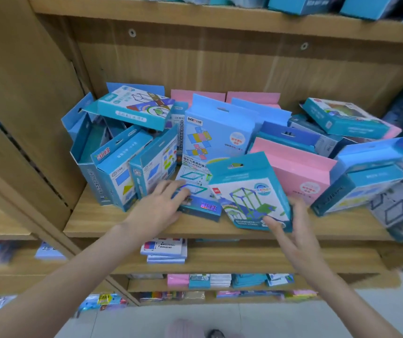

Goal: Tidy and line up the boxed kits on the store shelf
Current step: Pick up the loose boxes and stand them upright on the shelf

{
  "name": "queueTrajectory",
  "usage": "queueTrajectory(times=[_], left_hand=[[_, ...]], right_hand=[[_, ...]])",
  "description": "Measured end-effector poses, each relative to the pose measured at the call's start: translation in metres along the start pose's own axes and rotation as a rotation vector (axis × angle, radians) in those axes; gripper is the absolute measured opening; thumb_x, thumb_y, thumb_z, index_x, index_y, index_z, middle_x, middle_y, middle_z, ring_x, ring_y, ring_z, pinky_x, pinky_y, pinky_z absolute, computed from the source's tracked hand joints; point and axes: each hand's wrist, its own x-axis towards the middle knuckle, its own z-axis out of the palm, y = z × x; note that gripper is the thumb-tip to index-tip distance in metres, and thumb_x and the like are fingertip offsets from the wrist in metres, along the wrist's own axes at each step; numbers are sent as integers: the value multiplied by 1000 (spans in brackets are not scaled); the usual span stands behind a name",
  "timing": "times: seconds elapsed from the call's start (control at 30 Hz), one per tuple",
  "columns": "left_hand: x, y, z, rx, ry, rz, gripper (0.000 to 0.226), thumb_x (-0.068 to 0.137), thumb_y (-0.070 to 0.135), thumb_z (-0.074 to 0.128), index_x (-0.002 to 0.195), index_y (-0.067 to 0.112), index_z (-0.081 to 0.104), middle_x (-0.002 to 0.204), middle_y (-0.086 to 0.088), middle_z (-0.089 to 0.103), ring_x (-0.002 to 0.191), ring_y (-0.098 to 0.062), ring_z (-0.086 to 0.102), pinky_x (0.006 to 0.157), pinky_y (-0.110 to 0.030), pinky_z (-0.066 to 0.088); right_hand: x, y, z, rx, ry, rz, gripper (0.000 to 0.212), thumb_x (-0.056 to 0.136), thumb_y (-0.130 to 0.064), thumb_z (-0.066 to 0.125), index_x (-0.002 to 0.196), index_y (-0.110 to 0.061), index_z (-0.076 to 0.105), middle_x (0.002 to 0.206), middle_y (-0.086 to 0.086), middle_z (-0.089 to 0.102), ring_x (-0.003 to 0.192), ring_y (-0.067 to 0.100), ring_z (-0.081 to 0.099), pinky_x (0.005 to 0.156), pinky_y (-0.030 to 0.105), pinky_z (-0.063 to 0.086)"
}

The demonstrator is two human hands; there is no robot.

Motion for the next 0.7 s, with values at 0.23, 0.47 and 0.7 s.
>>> queueTrajectory(times=[0.23, 0.47, 0.7], left_hand=[[-14, 8, 3, 115, 41, 73, 63, 73, 52, 65, 120, 10, 58, 116, -11, 63, 100, -31, 58, 75, -38, 55], [-29, 7, -3, 120, 15, 107, 78, 57, 56, 78, 120, 20, 49, 102, -6, 58, 98, -23, 43, 67, -34, 54], [-36, -9, -23, 80, 99, 200, 72, 56, 40, 80, 117, 19, 47, 96, -3, 60, 85, -22, 57, 67, -32, 53]], right_hand=[[-5, 1, 1, -330, 49, 111, 37, 77, -26, 71, 100, -12, 45, 91, -3, 46, 78, 10, 46, 60, 21, 29], [8, -24, 13, -335, 53, 50, 37, 80, -28, 69, 95, -20, 36, 92, 1, 56, 85, 26, 57, 61, 32, 40], [43, -44, 34, -544, 94, -69, 33, 83, -27, 66, 96, -5, 45, 88, 15, 58, 79, 39, 57, 54, 32, 30]])
